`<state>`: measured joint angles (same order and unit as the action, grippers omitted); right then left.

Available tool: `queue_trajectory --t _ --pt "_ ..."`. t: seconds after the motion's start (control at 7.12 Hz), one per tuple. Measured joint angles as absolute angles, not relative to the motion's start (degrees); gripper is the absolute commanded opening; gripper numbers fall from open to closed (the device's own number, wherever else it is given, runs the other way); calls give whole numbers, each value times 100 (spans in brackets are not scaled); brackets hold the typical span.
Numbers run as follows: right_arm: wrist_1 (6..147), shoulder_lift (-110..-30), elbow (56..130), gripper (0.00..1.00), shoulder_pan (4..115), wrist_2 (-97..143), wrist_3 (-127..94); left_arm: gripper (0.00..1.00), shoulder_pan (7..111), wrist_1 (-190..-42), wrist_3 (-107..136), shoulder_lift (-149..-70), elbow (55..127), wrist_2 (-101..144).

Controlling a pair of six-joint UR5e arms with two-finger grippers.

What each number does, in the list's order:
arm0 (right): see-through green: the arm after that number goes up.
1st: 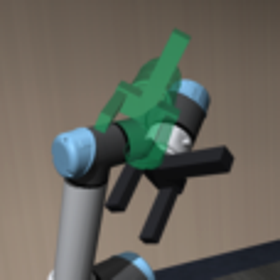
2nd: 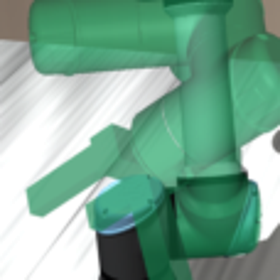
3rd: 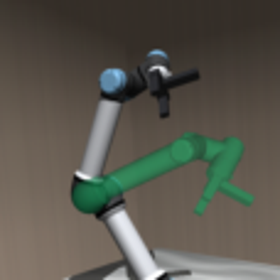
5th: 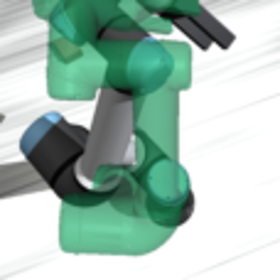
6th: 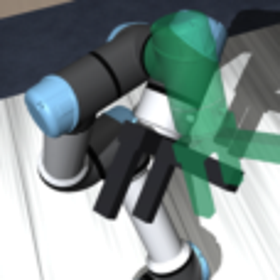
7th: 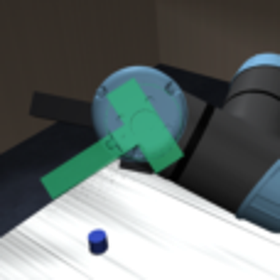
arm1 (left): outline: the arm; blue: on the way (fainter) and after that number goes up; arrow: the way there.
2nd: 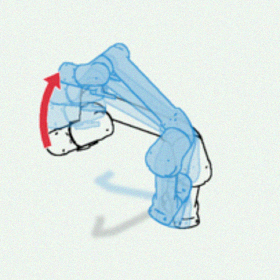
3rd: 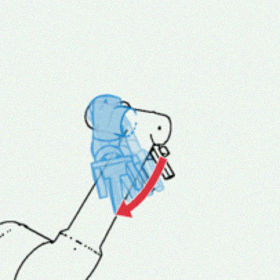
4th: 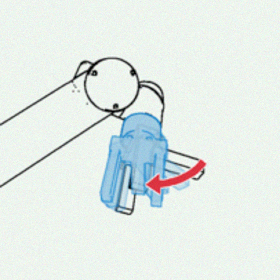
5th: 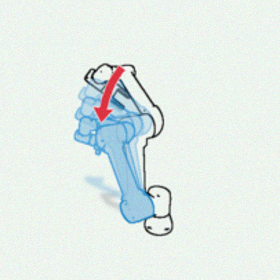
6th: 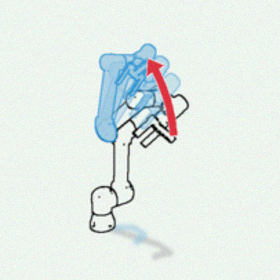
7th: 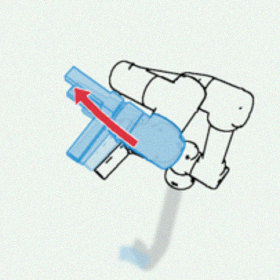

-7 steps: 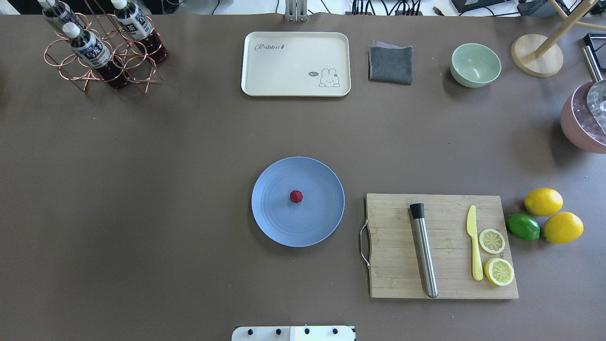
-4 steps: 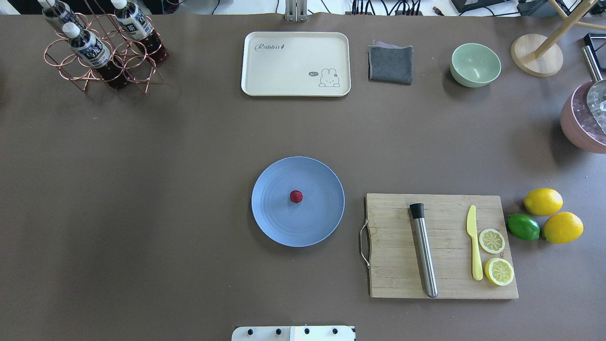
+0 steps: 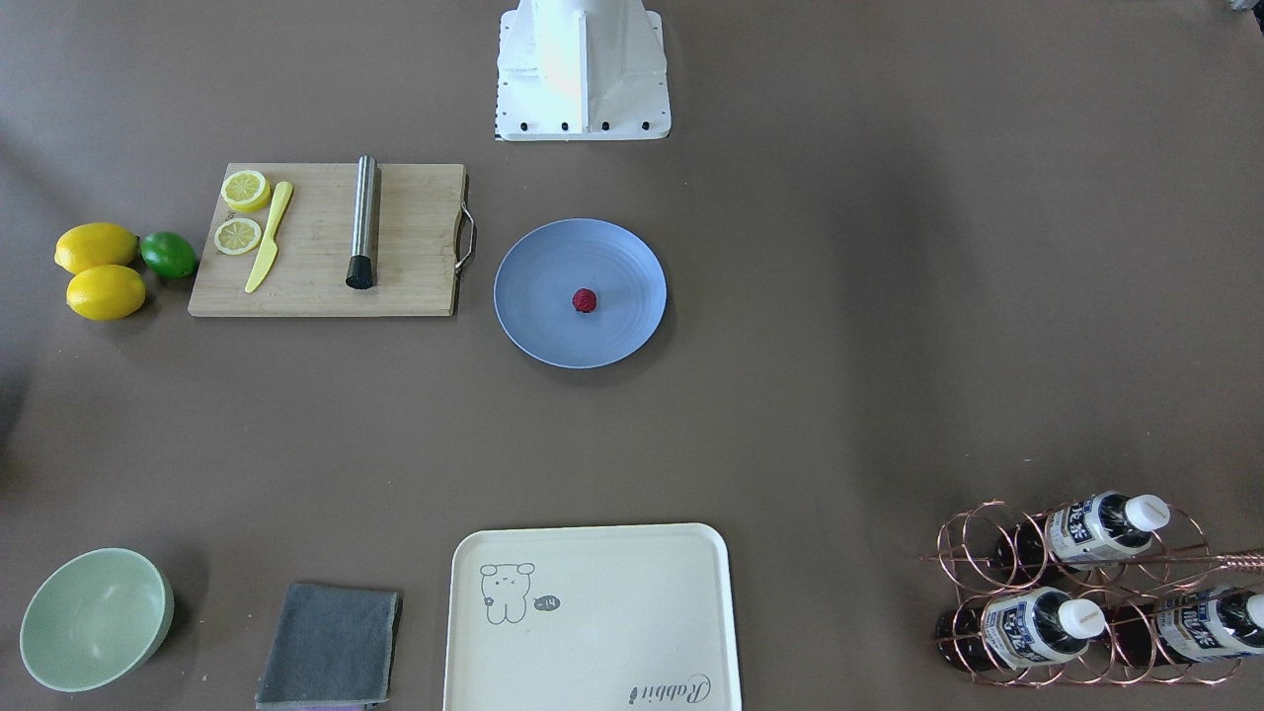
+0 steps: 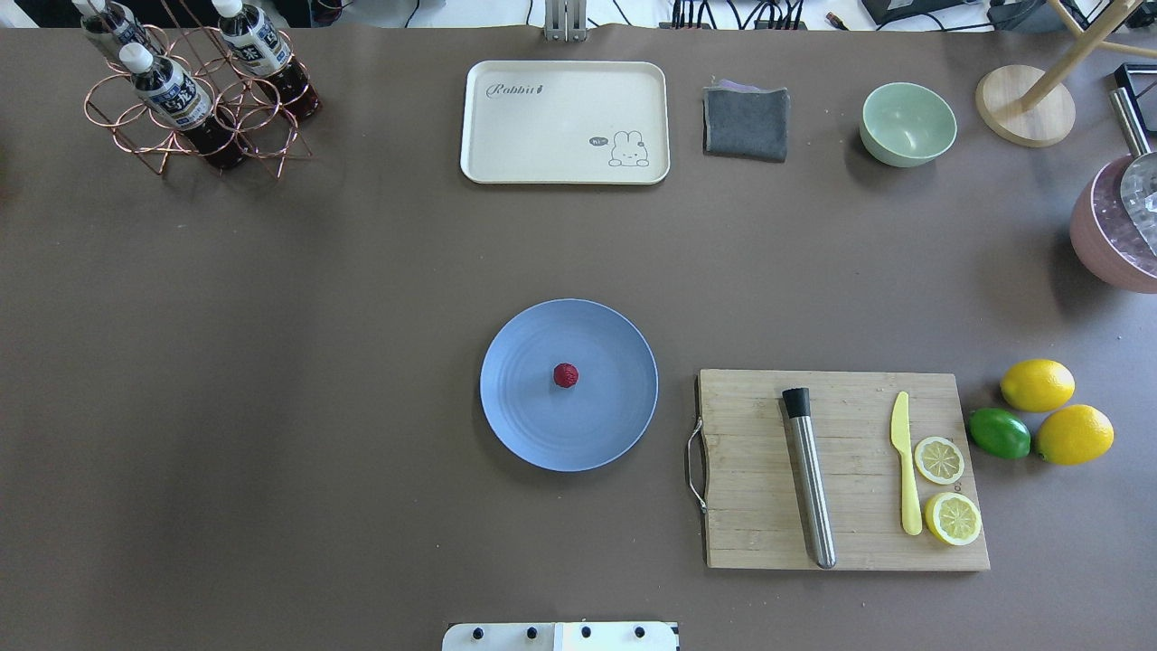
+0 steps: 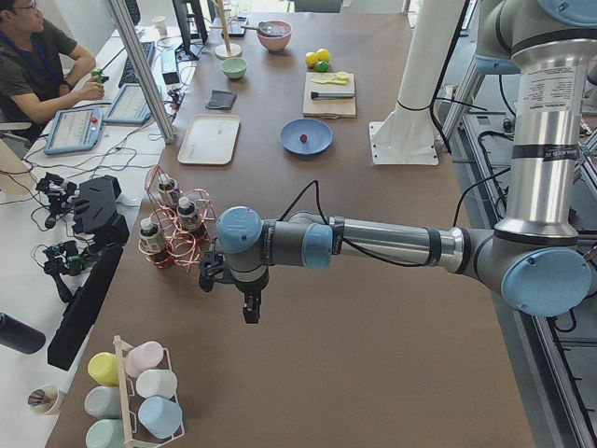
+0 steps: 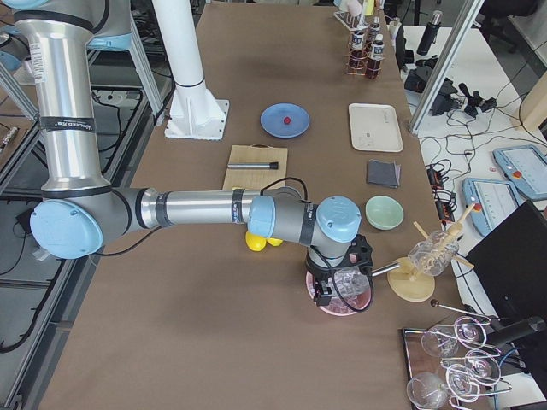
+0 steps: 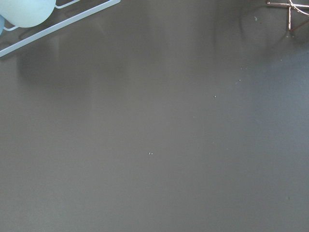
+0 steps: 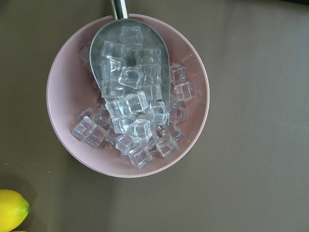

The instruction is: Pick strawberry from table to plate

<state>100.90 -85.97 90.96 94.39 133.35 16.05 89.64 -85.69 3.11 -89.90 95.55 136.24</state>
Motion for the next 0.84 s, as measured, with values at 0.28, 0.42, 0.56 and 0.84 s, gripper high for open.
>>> queue_trajectory --t 0.28,0.42,0.56,0.84 --pt "10095 -8596 9067 100 9437 13333 1608 98 8968 -8507 301 -8986 9555 13623" --pt "10097 -8603 9064 100 9437 13333 1608 98 8974 -8499 299 -8978 9566 13623" --pt "10098 -8609 9062 100 9438 13333 1608 98 8976 -8496 299 -8971 9577 13623" --pt "10099 -8613 9066 100 9439 13333 1608 98 8976 -8498 299 -8960 9583 13623"
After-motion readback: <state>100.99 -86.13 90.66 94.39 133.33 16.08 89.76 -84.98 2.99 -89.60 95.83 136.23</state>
